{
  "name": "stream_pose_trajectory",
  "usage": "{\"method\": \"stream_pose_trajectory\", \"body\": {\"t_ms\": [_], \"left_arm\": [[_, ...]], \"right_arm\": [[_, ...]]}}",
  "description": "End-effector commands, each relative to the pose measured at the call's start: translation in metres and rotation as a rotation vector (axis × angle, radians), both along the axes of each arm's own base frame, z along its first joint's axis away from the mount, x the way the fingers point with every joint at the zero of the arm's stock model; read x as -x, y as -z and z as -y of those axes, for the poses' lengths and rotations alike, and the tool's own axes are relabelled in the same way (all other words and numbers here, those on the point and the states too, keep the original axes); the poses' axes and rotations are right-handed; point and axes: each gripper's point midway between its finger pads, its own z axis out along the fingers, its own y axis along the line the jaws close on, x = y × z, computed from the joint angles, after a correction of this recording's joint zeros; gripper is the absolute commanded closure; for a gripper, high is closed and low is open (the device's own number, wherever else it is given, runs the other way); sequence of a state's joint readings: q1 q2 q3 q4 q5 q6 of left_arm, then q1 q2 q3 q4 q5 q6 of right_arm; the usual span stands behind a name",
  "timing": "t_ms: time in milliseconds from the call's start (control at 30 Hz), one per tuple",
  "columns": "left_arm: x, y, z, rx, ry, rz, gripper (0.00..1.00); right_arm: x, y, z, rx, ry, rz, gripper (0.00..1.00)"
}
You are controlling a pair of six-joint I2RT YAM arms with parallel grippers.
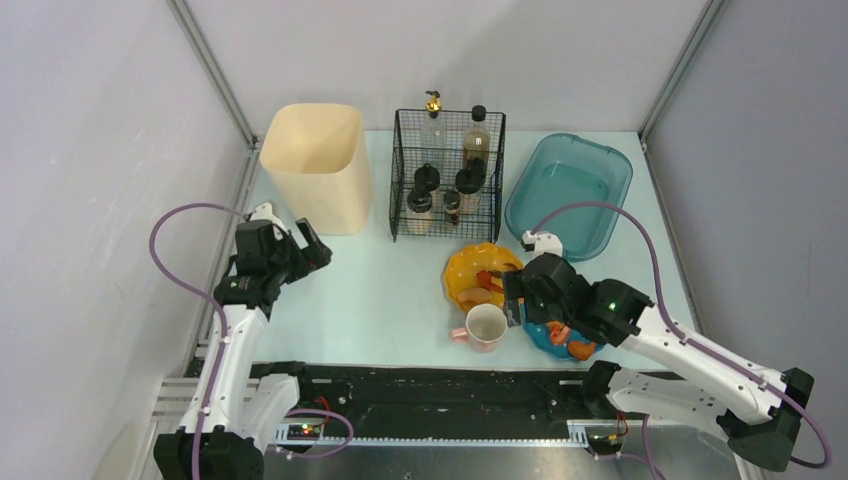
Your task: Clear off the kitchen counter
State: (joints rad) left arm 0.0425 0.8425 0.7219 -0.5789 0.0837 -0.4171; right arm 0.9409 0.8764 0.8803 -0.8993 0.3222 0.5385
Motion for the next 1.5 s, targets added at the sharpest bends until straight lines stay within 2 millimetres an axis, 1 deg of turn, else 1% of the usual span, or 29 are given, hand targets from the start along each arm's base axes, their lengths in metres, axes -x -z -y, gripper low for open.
{"method": "stream_pose_trajectory", "body": {"t_ms": [0,133,233,333,500,667,933,1067,1167,1233,1267,1300,1333,1367,1400,1467], "left_arm": [[-0.009,-0.022,0.000,-0.007,0.019,0.067,0.02],[-0.009,-0.021,0.000,-0.002,0.022,0.062,0.02],[-0.009,-0.021,0.001,-0.002,0.024,0.062,0.02],[-0.009,-0.021,0.001,0.000,0.025,0.063,0.02],[-0.009,-0.022,0.002,0.003,0.026,0.065,0.02],[-0.009,-0.022,0.002,0.003,0.026,0.066,0.02],[-0.009,-0.021,0.003,0.008,0.033,0.060,0.02],[-0.009,-0.021,0.003,0.009,0.034,0.059,0.02],[-0.010,-0.021,0.003,0.010,0.034,0.058,0.02],[-0.010,-0.019,0.004,0.012,0.034,0.051,0.02],[-0.011,-0.019,0.004,0.013,0.035,0.051,0.02],[-0.010,-0.019,0.004,0.012,0.034,0.049,0.02],[-0.011,-0.019,0.004,0.011,0.033,0.049,0.02],[-0.011,-0.019,0.003,0.010,0.032,0.051,0.02],[-0.010,-0.019,0.003,0.009,0.032,0.051,0.02],[-0.010,-0.020,0.002,0.006,0.028,0.054,0.02]], "right_arm": [[0.004,-0.002,0.001,-0.054,0.058,-0.024,0.18],[0.011,-0.012,-0.013,-0.136,-0.007,-0.034,0.20],[0.013,-0.010,-0.019,-0.140,-0.030,-0.052,0.21],[0.012,0.000,-0.023,-0.110,-0.025,-0.076,0.23],[0.002,0.012,-0.034,-0.097,-0.010,-0.080,0.31],[-0.004,0.024,-0.038,-0.059,-0.002,-0.091,0.36],[-0.005,0.055,-0.047,0.003,-0.023,-0.153,0.46],[-0.006,0.064,-0.045,0.034,-0.019,-0.161,0.58],[-0.007,0.069,-0.043,0.062,-0.021,-0.166,0.64],[-0.006,0.074,-0.041,0.082,-0.024,-0.176,0.71],[-0.006,0.076,-0.041,0.089,-0.026,-0.180,0.78],[-0.006,0.077,-0.042,0.087,-0.025,-0.179,0.82],[-0.006,0.076,-0.043,0.082,-0.029,-0.180,0.91],[-0.007,0.074,-0.046,0.069,-0.032,-0.173,0.97],[-0.007,0.072,-0.047,0.061,-0.040,-0.168,1.00],[-0.010,0.061,-0.050,0.028,-0.052,-0.138,1.00]]}}
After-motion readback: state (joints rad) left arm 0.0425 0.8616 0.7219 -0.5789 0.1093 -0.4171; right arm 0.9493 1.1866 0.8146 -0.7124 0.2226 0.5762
